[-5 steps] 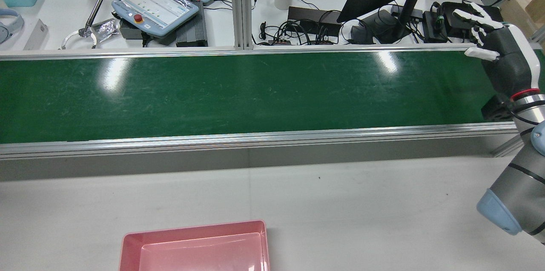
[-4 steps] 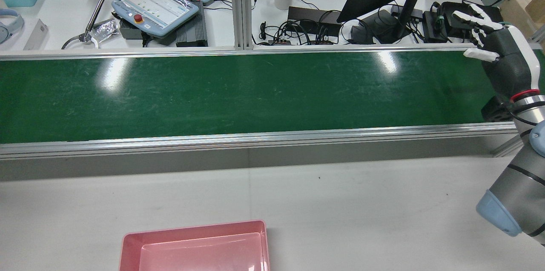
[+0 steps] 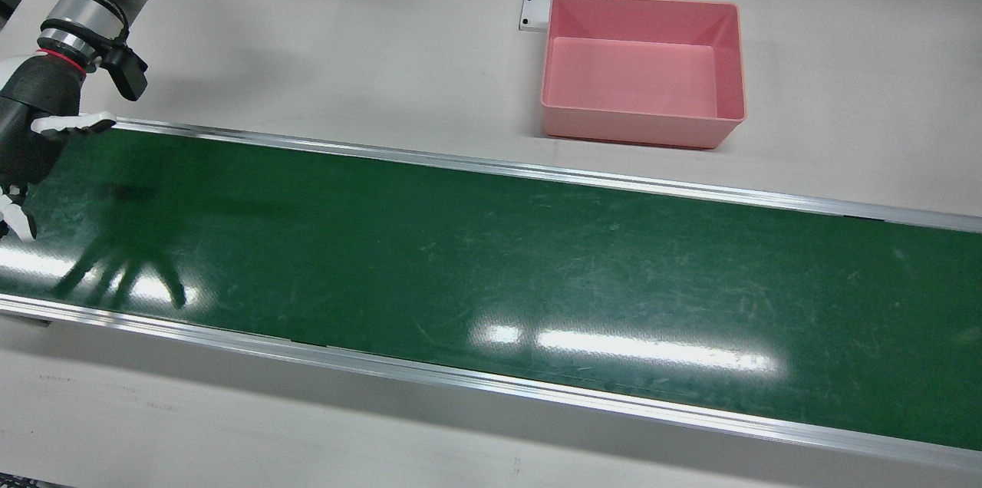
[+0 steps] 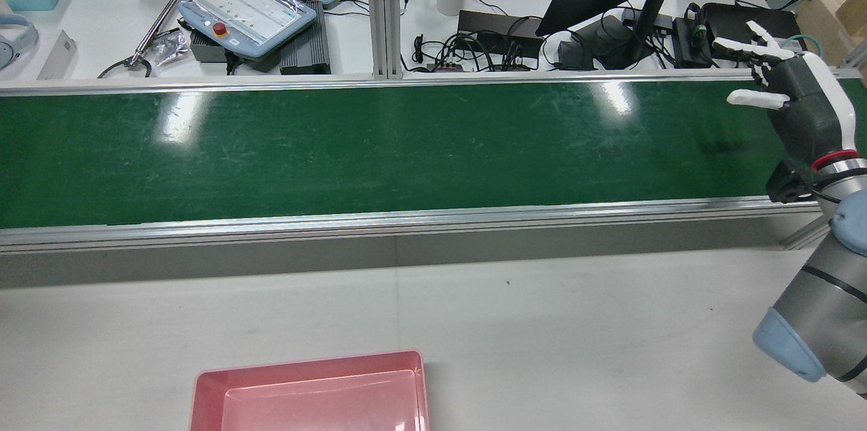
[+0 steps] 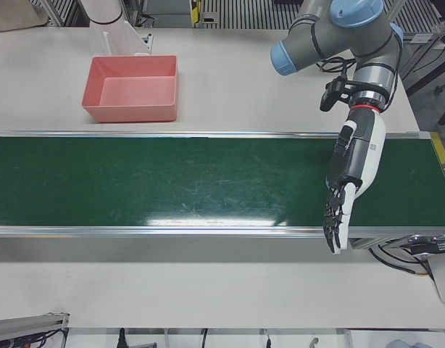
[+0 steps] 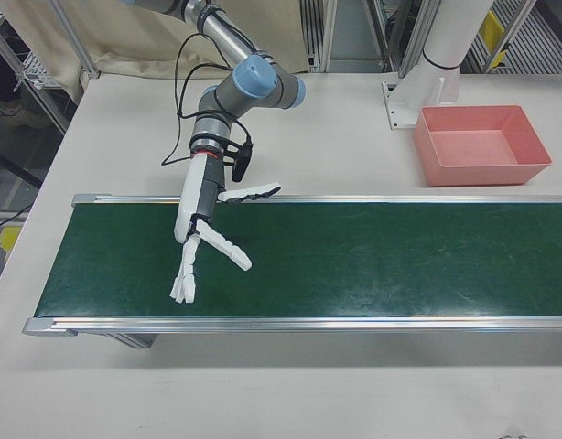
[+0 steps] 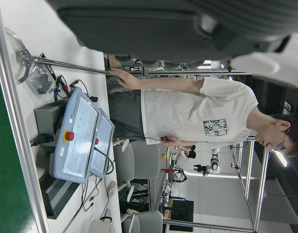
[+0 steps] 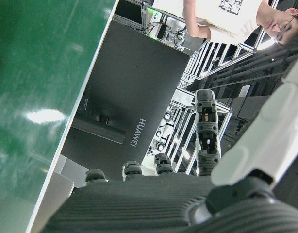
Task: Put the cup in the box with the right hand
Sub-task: 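Lower the open right hand beside the conveyor belt and wait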
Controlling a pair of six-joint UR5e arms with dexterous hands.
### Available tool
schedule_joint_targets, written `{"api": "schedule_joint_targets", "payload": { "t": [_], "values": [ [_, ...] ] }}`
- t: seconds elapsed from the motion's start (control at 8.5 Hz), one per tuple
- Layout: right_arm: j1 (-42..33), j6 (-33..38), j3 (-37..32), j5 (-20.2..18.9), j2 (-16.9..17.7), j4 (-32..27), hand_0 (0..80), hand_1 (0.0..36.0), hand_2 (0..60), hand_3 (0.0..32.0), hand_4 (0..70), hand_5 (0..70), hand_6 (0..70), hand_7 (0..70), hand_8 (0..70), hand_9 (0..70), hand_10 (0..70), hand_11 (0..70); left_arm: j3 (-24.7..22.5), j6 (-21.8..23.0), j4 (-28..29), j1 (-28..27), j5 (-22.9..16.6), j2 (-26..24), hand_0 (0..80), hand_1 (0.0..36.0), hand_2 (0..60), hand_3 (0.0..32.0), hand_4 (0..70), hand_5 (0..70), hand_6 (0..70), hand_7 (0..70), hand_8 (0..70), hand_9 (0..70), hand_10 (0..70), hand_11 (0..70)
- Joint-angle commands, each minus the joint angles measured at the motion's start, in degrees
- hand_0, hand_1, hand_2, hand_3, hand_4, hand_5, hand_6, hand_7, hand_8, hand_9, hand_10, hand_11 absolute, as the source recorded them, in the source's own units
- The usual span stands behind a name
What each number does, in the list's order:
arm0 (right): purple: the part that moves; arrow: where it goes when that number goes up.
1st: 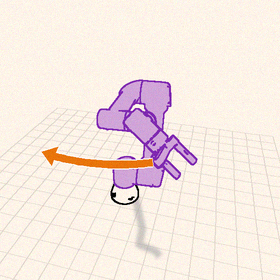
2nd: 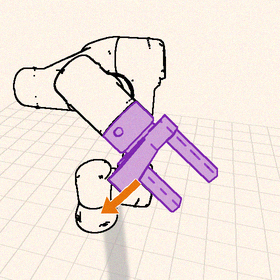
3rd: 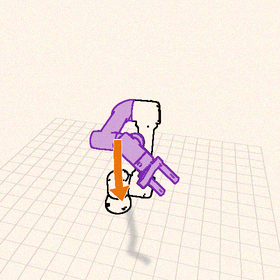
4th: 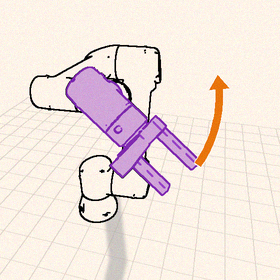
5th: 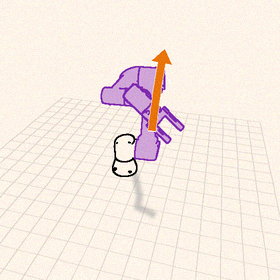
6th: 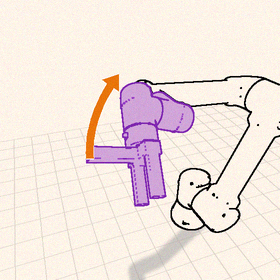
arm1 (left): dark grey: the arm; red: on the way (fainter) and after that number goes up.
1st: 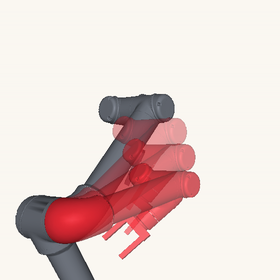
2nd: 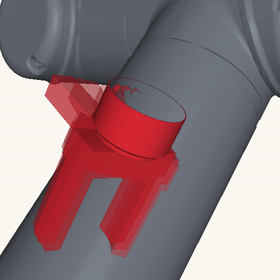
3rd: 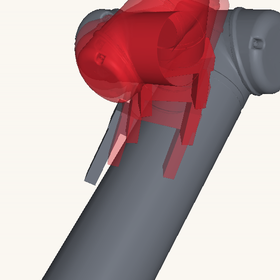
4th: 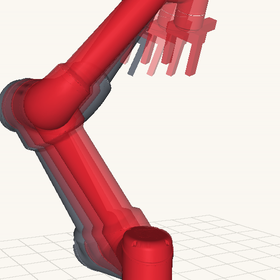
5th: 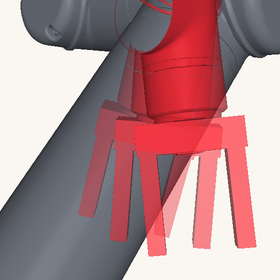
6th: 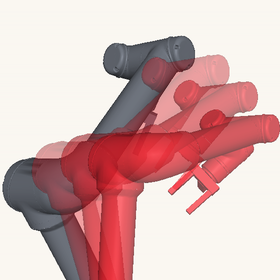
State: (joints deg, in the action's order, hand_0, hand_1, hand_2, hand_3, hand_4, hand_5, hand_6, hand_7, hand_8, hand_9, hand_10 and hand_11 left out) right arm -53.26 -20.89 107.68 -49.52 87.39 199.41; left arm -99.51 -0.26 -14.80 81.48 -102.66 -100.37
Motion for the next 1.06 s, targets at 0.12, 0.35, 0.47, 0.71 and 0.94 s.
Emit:
{"api": "schedule_joint_targets", "payload": {
  "t": [0.12, 0.35, 0.47, 0.71, 0.94],
  "values": [
    [0.9, 0.3, -3.4, -0.6, -0.4, -2.9, 39.3, 0.0, 0.0, 18.4, 24.5, 0.3, 0.0, 11.5, 2.3, 1.1, 1.0, 1.3, 0.0, 0.0, 0.0, 0.0, 0.0, 0.0, 0.0, 0.0, 0.0, 0.0, 0.0, 0.0, 0.0, 0.0, 0.0, 0.0, 0.0, 0.0],
    [1.1, 0.3, -3.3, -0.6, -0.5, -2.9, 39.4, 0.0, 0.0, 18.8, 24.6, 0.3, 0.0, 11.8, 2.0, 1.0, 0.9, 1.1, 0.0, 0.0, 0.0, 0.0, 0.0, 0.0, 0.0, 0.0, 0.0, 0.0, 0.0, 0.0, 0.0, 0.0, 0.0, 0.0, 0.0, 0.0],
    [1.5, 0.3, -3.4, -0.6, -1.1, -2.9, 39.5, 0.0, 0.0, 18.6, 25.0, 0.3, 0.0, 12.2, 2.0, 1.2, 0.8, 1.1, 0.0, 0.0, 0.0, 0.0, 0.0, 0.0, 0.0, 0.0, 0.0, 0.0, 0.0, 0.0, 0.0, 0.0, 0.0, 0.0, 0.0, 0.0],
    [2.0, 0.4, -3.2, -0.6, -1.5, -2.9, 39.6, 0.0, 0.0, 17.6, 28.0, 0.1, 0.0, 12.7, 1.9, 1.3, 0.7, 0.8, 0.0, 0.0, 0.0, 0.0, 0.0, 0.0, 0.0, 0.0, 0.0, 0.0, 0.0, 0.0, 0.0, 0.0, 0.0, 0.0, 0.0, 0.0],
    [3.2, 0.3, -3.3, -0.6, -1.3, -2.9, 39.3, 0.0, 0.0, 17.4, 26.1, 0.3, 0.1, 12.5, 1.9, 1.4, 1.5, 2.0, 0.0, 0.0, 0.0, 0.0, 0.0, 0.0, 0.0, 0.0, 0.0, 0.0, 0.0, 0.0, 0.0, 0.0, 0.0, 0.0, 0.0, 0.0]
  ]
}}
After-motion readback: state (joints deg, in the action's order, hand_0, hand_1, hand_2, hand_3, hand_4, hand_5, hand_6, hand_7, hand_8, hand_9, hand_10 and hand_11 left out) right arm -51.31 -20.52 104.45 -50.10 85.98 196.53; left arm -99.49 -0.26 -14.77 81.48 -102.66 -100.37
